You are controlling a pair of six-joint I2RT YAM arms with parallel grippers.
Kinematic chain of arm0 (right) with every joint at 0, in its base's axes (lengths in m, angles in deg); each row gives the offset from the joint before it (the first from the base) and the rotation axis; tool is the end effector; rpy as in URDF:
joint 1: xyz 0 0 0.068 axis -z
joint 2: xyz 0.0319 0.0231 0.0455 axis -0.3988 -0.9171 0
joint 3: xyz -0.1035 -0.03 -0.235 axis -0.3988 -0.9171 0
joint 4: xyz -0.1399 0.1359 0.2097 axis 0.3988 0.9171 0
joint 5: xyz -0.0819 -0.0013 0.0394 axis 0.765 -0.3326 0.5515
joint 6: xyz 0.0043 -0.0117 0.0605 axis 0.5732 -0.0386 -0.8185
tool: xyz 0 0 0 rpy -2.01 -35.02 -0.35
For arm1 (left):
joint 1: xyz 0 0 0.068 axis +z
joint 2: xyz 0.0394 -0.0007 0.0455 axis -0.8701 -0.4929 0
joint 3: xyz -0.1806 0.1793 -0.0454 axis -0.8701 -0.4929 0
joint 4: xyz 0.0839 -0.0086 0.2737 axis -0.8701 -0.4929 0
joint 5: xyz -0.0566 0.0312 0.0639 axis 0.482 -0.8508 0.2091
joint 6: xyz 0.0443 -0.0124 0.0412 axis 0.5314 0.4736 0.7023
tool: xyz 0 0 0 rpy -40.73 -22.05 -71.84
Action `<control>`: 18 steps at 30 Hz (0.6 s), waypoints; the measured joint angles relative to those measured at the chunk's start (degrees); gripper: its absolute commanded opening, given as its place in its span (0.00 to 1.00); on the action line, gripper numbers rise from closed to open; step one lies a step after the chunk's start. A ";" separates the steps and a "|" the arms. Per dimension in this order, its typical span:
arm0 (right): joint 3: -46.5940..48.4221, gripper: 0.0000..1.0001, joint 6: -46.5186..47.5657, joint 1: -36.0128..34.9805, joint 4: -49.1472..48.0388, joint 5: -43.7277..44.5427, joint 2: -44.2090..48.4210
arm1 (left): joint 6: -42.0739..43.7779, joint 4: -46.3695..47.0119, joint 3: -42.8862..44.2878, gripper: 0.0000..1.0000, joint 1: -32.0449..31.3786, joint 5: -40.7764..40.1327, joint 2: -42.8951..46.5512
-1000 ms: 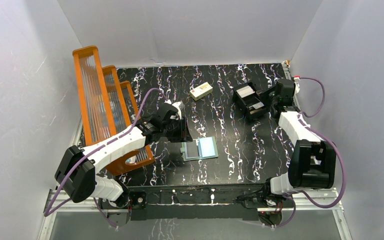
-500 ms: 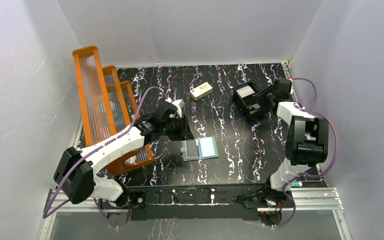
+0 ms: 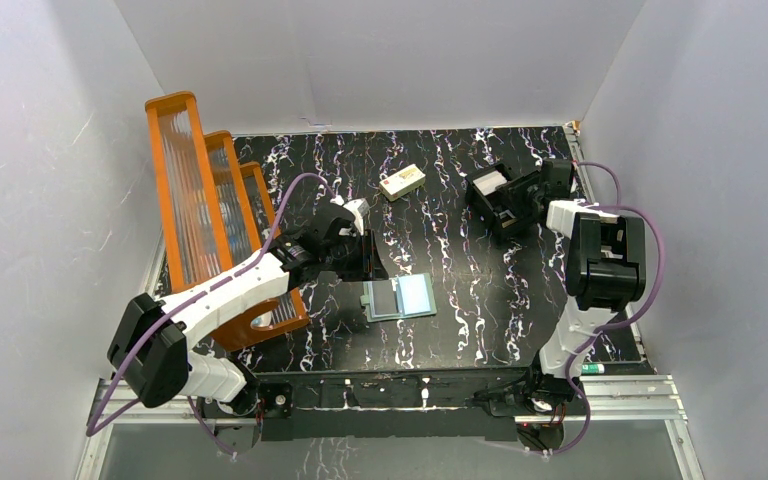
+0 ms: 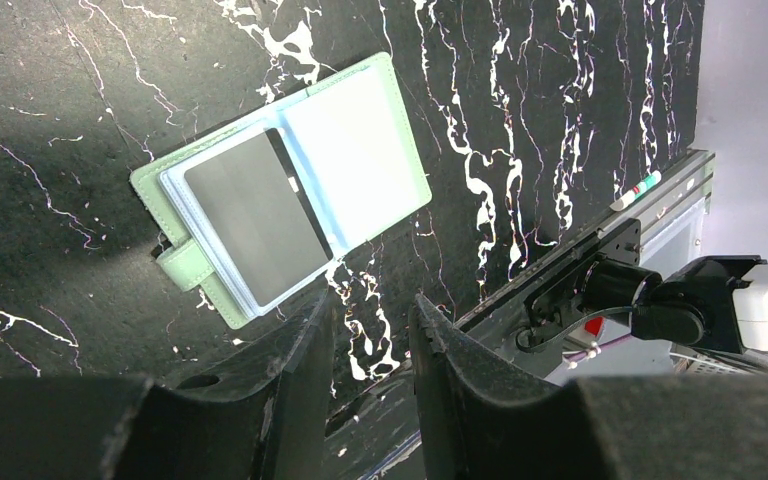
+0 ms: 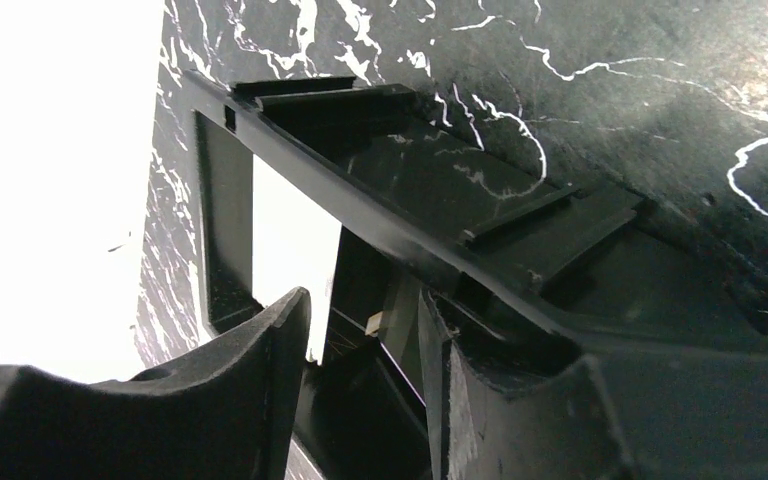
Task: Put the credit cards into the card holder
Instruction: Pick up the credit card from the storage box.
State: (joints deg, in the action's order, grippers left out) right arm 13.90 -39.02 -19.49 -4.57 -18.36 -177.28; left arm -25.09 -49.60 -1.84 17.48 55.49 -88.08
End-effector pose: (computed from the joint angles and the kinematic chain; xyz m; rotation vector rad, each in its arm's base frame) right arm 0.4240 -0.0238 0.1338 1.1048 1.9745 0.6590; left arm 0.2390 -0.2352 0.2356 0.1845 2.3985 -0.9645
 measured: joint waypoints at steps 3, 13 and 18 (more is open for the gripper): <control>0.00 0.55 -0.72 -0.09 -1.14 0.02 0.00 | 0.09 0.00 0.00 0.31 0.00 0.00 -0.04; 0.28 0.38 -3.13 -0.39 -5.42 -1.07 -3.32 | 0.24 0.02 0.00 0.32 0.00 0.02 -0.90; 0.50 0.24 -3.08 -0.42 -6.45 -1.62 -3.37 | 0.28 0.02 0.00 0.31 0.00 0.00 -0.87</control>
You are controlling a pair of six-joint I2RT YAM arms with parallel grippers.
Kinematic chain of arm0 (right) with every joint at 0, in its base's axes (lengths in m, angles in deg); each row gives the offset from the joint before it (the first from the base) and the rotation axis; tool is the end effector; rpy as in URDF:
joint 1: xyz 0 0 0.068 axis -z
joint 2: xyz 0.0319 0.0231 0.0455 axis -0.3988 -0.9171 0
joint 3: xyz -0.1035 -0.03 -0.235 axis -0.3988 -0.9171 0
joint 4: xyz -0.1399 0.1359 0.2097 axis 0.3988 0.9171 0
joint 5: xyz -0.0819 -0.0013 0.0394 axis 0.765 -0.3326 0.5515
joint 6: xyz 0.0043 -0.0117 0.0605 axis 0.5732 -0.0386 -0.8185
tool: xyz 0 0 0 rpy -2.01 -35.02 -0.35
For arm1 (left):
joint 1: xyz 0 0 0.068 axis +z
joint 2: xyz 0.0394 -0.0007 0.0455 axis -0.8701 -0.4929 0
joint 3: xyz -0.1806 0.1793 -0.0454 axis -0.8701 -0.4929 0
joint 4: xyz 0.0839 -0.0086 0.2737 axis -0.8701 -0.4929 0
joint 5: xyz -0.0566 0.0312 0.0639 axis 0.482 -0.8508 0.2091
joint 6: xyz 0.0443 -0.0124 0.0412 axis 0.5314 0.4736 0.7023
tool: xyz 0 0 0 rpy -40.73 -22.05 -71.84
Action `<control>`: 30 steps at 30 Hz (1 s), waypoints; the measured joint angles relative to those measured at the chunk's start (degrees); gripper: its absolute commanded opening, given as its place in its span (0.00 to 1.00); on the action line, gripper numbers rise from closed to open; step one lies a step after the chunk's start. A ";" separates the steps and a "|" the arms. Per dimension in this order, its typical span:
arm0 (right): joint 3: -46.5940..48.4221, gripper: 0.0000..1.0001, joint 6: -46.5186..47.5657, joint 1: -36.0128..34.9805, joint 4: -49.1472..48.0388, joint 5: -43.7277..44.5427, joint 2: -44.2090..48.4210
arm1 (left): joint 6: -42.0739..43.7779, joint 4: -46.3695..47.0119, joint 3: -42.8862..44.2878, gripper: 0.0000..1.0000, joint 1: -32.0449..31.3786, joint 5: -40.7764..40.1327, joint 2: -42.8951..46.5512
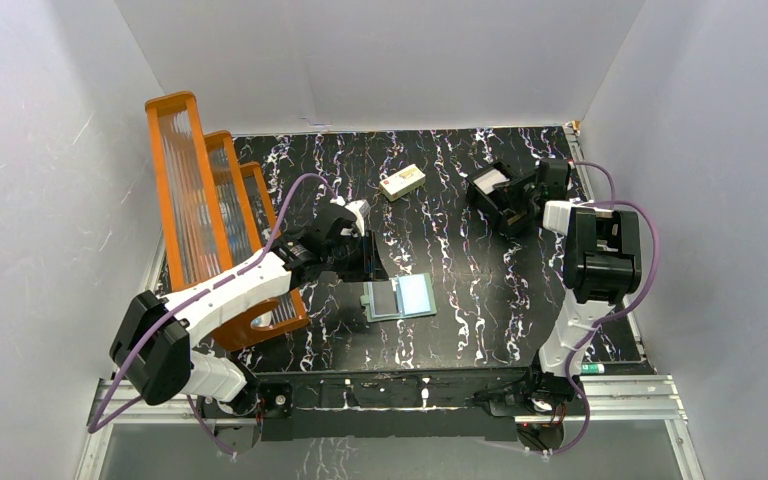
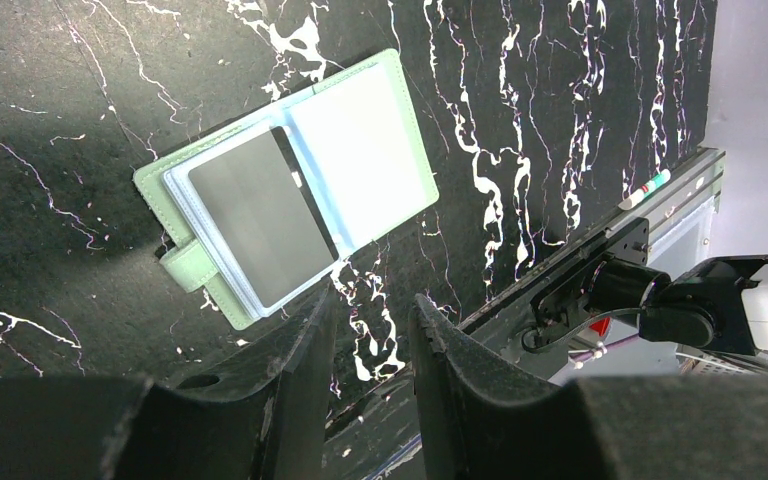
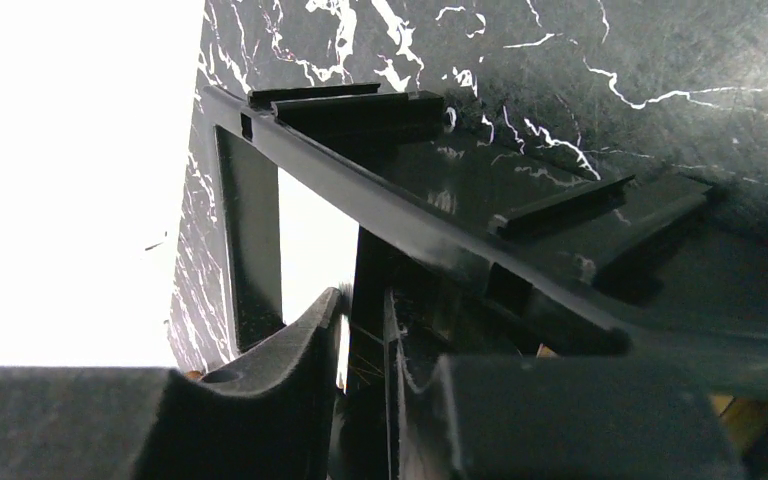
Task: Put the credit cards into the card holder
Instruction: Pick up the credit card from the storage box.
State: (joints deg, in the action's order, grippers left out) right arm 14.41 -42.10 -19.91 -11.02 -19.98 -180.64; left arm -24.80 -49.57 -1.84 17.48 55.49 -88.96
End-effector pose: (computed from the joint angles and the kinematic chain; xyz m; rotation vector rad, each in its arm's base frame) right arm 0.4344 -0.0200 0.1241 1.1050 1.9171 0.7437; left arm 0.2403 -0.2365 0.2308 0.1895 2.4121 -0.9536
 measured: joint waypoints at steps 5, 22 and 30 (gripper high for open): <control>0.07 0.15 0.66 -0.02 -0.20 0.70 0.46 | 0.00 0.00 0.00 0.32 0.00 0.00 -0.02; 0.74 0.16 3.67 -0.02 5.55 4.63 2.82 | -0.09 0.02 -0.28 0.31 0.00 0.00 0.00; 1.60 0.06 4.98 -0.02 7.15 5.73 4.22 | -0.33 0.22 -0.37 0.31 0.00 0.02 0.00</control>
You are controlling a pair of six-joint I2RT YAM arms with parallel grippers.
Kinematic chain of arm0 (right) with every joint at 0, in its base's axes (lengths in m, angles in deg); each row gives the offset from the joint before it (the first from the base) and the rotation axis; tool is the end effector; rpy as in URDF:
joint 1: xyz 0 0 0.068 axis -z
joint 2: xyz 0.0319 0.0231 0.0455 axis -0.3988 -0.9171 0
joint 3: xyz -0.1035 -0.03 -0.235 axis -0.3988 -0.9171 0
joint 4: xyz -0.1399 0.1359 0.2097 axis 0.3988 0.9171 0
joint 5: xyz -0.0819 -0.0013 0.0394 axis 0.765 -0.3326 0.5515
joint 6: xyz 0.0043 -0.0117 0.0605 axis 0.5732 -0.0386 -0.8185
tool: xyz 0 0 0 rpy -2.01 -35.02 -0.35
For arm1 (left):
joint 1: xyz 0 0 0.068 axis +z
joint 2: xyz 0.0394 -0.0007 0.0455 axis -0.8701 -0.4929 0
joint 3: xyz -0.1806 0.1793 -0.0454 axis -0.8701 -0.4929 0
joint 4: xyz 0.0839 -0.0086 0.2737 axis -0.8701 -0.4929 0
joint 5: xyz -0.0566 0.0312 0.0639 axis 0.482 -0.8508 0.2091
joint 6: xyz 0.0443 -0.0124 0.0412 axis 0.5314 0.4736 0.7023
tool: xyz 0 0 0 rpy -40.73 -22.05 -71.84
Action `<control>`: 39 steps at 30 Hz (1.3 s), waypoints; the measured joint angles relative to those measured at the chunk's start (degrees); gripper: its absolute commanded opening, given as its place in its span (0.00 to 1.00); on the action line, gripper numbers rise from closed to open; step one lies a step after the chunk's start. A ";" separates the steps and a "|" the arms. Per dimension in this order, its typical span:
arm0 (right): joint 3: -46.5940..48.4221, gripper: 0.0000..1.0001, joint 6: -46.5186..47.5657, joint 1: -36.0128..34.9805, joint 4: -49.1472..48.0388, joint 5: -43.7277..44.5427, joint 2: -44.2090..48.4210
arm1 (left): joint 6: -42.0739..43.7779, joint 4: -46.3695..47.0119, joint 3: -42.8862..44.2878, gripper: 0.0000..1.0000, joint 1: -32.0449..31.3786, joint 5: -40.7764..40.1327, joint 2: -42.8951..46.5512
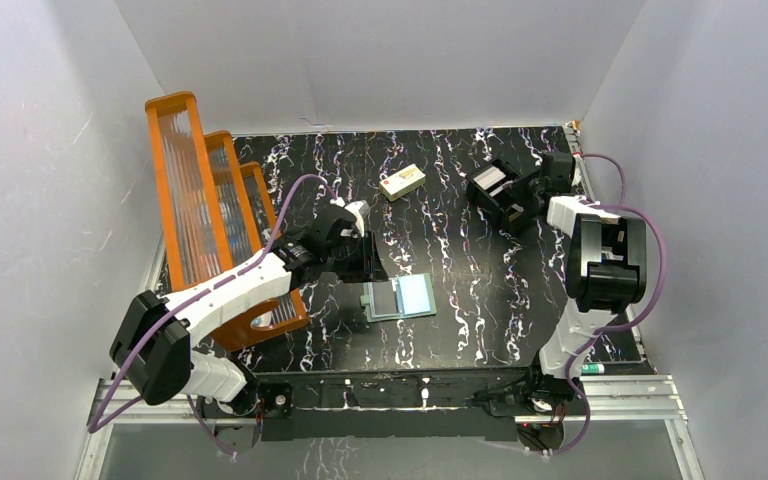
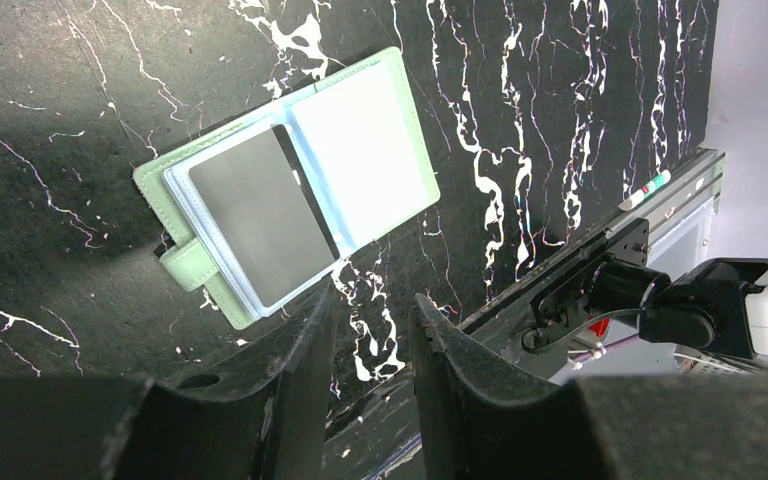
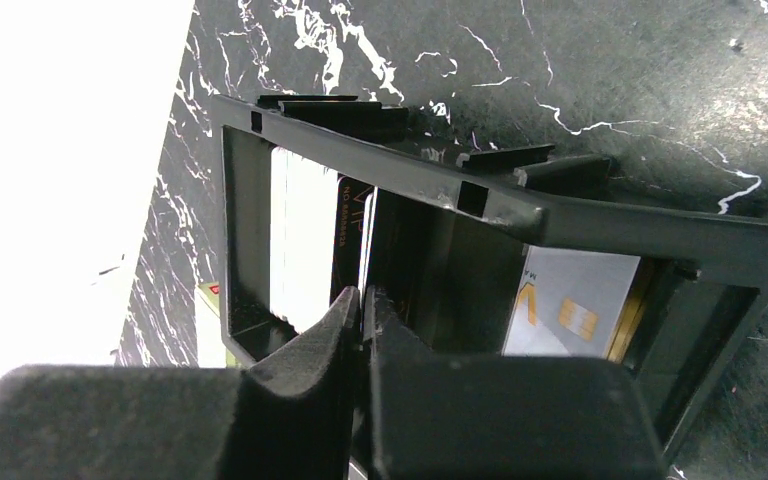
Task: Put the credit cards into the card holder
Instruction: Pick up the credit card from the storage box.
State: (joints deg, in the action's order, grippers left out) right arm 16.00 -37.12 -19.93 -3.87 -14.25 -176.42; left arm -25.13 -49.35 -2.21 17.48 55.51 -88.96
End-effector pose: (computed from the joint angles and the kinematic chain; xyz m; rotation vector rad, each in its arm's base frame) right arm 0.4307 -0.0243 0.1510 1.0727 1.9286 0.5845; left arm 0.2399 -0.2362 0.2288 0.1826 2.4166 -0.9550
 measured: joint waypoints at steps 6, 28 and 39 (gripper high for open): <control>0.22 0.00 1.01 0.00 0.66 0.00 0.02 | -0.20 0.52 -0.76 0.31 0.00 -0.02 0.00; -12.70 0.00 13.07 -3.23 9.88 -15.89 34.86 | -11.39 11.50 2.08 0.52 6.08 11.65 0.00; -21.22 0.00 2.19 -20.55 2.40 -24.30 50.84 | -16.74 23.52 2.29 0.59 8.02 18.14 0.00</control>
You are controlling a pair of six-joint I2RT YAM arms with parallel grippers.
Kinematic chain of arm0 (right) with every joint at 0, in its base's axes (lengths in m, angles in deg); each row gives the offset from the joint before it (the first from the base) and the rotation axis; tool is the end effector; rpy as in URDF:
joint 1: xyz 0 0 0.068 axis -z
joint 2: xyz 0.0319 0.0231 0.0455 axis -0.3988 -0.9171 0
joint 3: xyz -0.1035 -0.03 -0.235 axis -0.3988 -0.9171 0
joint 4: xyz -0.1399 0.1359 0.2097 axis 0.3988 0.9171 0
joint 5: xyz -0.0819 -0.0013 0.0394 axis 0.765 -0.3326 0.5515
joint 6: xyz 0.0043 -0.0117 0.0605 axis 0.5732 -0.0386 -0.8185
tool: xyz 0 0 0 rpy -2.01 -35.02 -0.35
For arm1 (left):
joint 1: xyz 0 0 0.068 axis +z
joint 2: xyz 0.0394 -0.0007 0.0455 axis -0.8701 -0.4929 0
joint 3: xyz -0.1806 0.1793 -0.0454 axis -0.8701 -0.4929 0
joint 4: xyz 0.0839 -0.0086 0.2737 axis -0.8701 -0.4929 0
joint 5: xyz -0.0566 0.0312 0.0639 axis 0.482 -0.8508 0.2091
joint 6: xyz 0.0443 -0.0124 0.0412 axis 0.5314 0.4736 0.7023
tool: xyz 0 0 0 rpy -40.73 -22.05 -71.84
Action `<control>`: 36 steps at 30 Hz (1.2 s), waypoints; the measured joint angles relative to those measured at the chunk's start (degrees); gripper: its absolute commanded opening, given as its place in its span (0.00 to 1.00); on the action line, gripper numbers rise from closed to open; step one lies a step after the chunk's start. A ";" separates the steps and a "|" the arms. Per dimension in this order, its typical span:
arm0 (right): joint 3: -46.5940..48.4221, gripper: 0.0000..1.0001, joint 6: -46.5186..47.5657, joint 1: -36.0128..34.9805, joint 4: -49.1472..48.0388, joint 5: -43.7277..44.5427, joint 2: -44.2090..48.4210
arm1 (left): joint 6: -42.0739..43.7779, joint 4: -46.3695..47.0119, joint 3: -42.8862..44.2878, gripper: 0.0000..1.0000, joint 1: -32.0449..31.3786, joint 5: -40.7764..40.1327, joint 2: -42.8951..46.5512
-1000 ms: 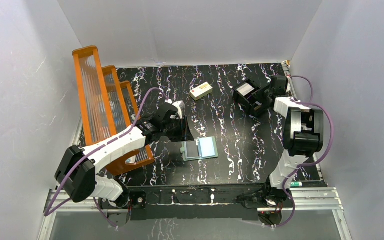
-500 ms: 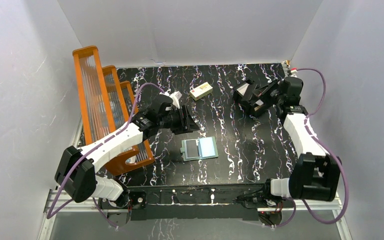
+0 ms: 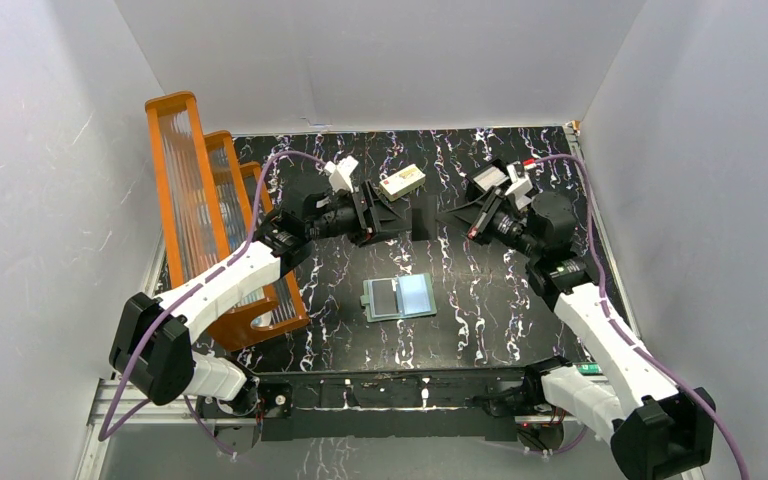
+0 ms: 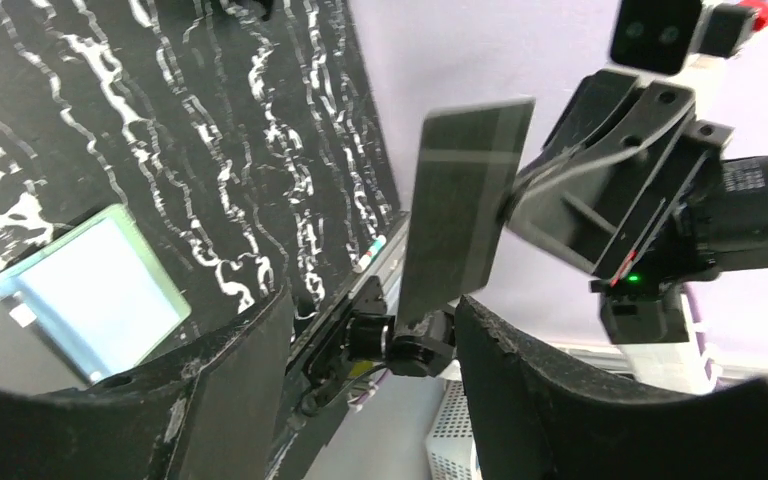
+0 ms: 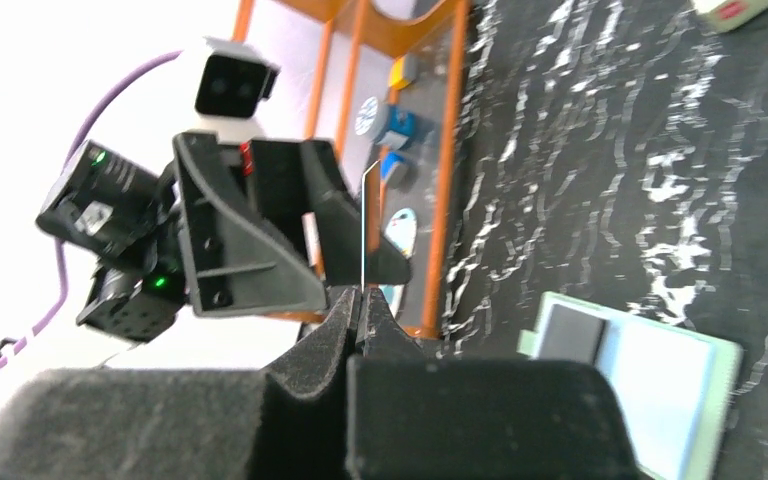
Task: Put the credit cards into the card holder
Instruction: Pick up the credit card from the storage box, then insert the credit card into the card holder.
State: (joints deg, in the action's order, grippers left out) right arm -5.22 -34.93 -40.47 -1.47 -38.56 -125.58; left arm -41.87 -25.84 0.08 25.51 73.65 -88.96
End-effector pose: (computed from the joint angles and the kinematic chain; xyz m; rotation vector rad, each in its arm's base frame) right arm 0.2519 0.0994 0.3070 0.1974 1.8340 1.3025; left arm 0.2791 -0.2231 0.2890 0.0396 2.0696 -1.5346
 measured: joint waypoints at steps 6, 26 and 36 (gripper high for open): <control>-1.27 0.00 -4.28 -6.45 -3.54 0.72 1.22 | -3.06 7.10 -0.20 0.47 0.00 2.62 0.00; -5.64 0.46 2.21 -8.90 4.66 8.76 -0.70 | 1.55 0.42 -7.96 0.00 0.15 -5.49 2.82; -6.64 0.46 11.87 -8.94 12.28 13.60 -13.99 | 3.02 -1.73 -10.99 0.00 -0.31 -9.53 -6.03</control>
State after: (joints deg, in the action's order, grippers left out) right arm -11.86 -23.06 -49.41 10.82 -24.96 -139.57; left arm -38.86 -27.56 -10.91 25.20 64.12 -94.99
